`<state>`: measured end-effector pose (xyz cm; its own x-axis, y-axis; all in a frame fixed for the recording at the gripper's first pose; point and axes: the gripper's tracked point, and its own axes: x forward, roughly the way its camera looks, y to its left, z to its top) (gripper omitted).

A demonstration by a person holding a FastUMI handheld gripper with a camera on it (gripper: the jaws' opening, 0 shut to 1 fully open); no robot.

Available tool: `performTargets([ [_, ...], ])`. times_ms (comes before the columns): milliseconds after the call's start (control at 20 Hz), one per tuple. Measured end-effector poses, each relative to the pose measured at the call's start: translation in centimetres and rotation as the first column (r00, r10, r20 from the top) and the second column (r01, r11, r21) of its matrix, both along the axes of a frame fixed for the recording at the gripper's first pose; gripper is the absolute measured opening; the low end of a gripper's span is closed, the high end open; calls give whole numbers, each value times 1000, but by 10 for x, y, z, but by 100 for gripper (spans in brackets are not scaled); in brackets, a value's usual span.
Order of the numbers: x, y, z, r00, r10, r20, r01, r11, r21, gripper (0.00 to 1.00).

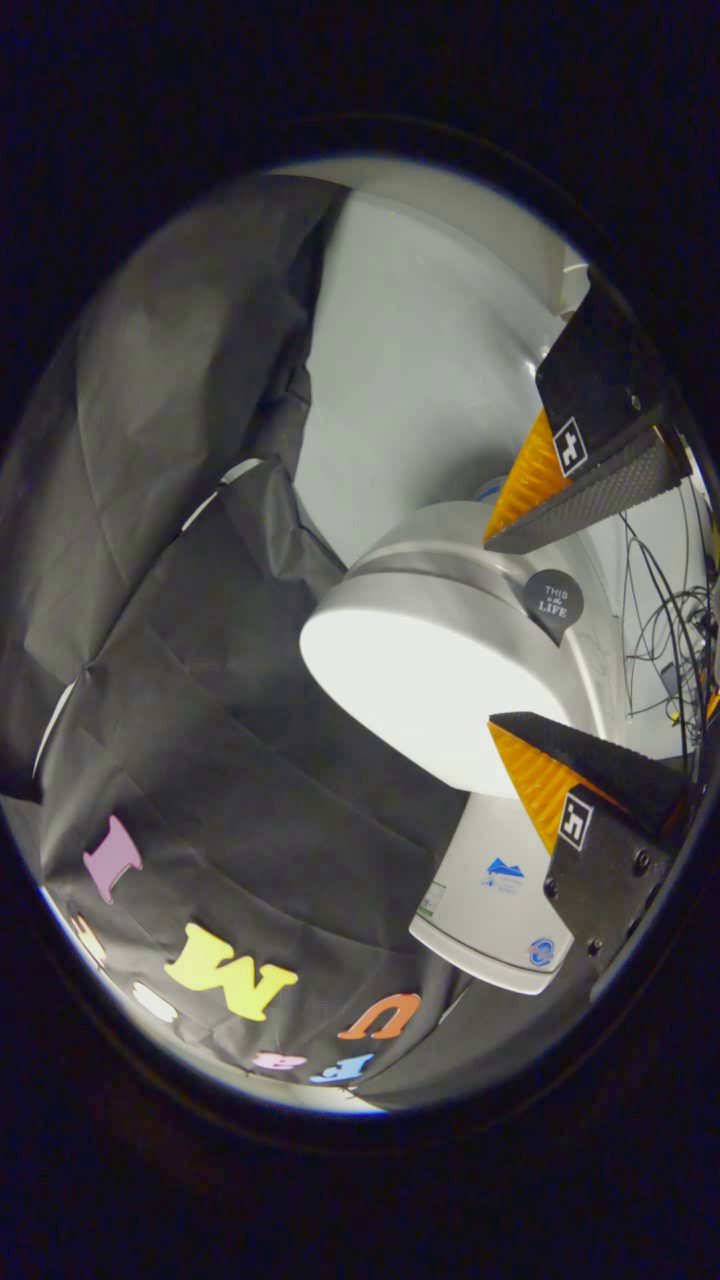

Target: Open the toilet lid.

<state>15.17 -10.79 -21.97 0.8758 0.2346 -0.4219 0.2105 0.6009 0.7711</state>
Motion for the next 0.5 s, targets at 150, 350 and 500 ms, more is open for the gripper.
performTargets([
  [150,-1,5,-19,999,16,-48,-12,997,81,99],
  [350,0,16,-35,995,41,-87,-23,978,206,92],
  [500,4,24,-41,993,54,-107,-26,969,247,82],
])
